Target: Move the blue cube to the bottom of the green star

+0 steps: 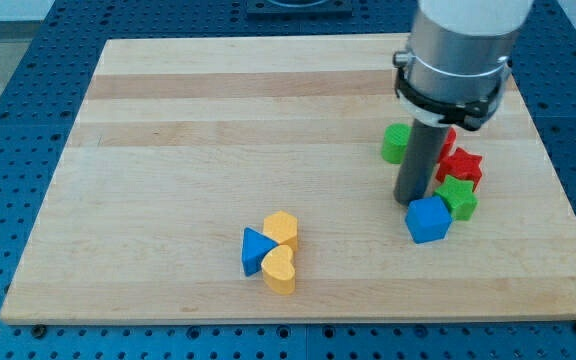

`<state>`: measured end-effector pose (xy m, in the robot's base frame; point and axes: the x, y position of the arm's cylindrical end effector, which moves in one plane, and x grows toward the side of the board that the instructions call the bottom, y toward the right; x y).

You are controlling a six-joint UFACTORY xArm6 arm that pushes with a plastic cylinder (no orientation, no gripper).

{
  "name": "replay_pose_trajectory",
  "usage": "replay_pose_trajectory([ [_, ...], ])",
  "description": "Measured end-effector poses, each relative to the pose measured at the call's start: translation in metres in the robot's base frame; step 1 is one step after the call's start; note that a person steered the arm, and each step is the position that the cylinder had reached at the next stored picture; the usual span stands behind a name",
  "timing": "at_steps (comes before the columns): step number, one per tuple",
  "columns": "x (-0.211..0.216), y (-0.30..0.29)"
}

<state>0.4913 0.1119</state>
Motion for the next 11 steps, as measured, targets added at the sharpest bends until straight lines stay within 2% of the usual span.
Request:
replay_pose_trajectory([
  [1,0.008,-0.020],
  [2,0.029,-0.015],
  [5,0.052,0.051],
  [7,0.078,0.053],
  [10,0.085,0.034],
  [11,0.064,0.024],
])
